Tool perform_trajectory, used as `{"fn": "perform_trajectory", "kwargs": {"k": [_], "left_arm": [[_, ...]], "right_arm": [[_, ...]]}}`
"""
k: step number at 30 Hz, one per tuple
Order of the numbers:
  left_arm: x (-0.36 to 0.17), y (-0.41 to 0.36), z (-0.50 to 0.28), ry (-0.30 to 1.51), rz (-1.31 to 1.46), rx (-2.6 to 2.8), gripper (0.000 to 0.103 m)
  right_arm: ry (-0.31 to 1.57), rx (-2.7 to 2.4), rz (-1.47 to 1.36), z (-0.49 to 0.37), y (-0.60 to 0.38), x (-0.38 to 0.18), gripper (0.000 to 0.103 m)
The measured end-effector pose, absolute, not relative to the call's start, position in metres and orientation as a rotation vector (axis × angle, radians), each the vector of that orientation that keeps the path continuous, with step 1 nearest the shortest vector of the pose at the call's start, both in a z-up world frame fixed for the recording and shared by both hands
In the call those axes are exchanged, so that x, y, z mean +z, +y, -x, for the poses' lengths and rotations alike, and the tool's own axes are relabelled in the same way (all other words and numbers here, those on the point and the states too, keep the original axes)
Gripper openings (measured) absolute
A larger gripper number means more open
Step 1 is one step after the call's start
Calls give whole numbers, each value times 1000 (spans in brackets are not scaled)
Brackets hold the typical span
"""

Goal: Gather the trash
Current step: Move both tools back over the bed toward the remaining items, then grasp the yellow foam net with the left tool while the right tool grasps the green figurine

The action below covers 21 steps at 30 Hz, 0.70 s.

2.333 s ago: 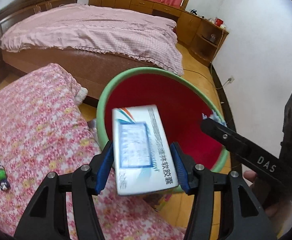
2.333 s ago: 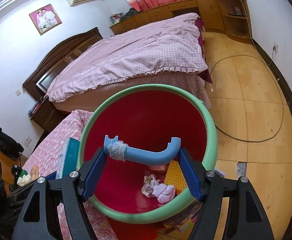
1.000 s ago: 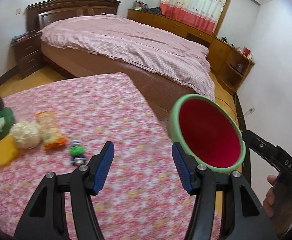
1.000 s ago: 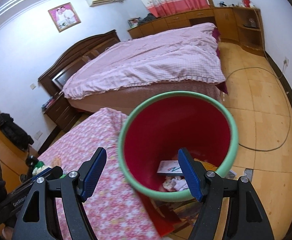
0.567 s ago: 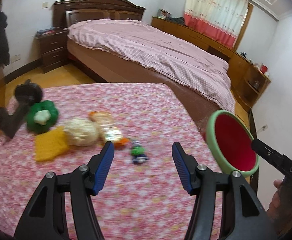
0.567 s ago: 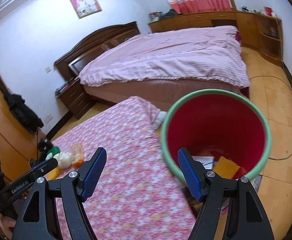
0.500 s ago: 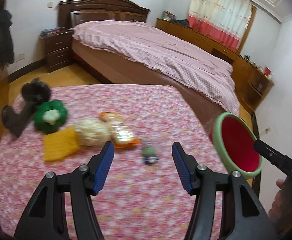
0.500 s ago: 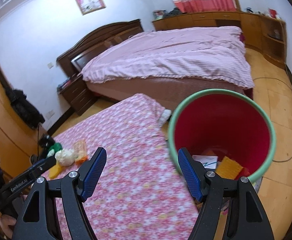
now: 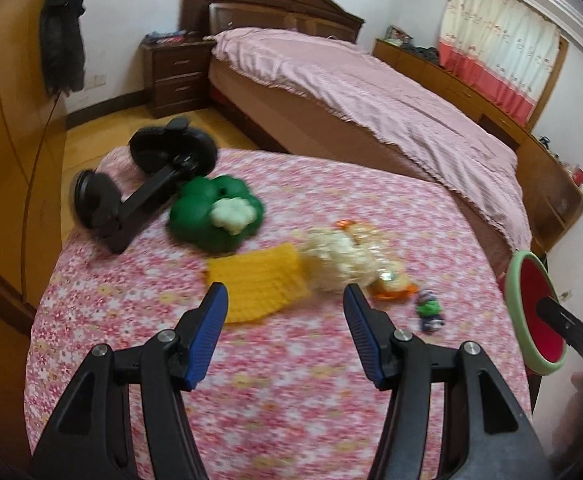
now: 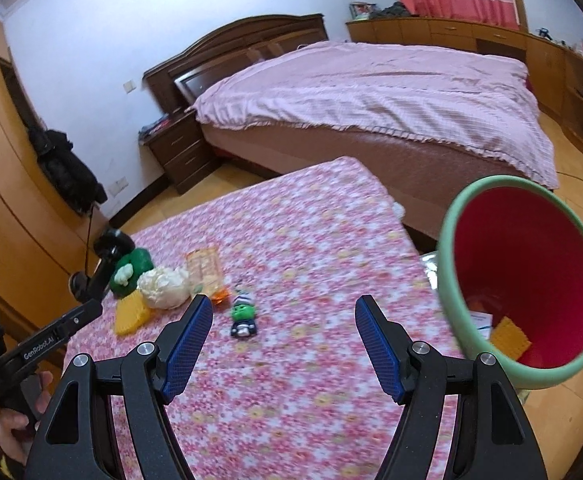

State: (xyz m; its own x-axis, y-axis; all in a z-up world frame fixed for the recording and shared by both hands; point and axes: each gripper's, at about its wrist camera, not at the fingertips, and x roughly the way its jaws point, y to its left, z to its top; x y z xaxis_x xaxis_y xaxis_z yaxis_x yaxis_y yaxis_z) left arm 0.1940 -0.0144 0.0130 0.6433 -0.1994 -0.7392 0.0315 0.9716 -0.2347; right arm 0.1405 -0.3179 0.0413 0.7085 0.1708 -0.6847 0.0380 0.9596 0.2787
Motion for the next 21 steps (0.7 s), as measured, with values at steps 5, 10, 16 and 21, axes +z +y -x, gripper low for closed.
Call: {"fn": "perform_trajectory", "kwargs": {"k": [5,10,16,21], "left_arm": [[-10,2,-207,906,236,-107,60],[-30,9,-221,946,259,-108,60],[-44,9,-232,968,280,-116,60],[-51,7,-238,961,271,-128,60]], "right_arm": [[821,84,-267,-155,-298,23,75],[863,87,-255,-171,-281,-1,75],[909,82,-248,-184,-269,-24,75],[901,52,-222,-189,-265,-34,75]]}}
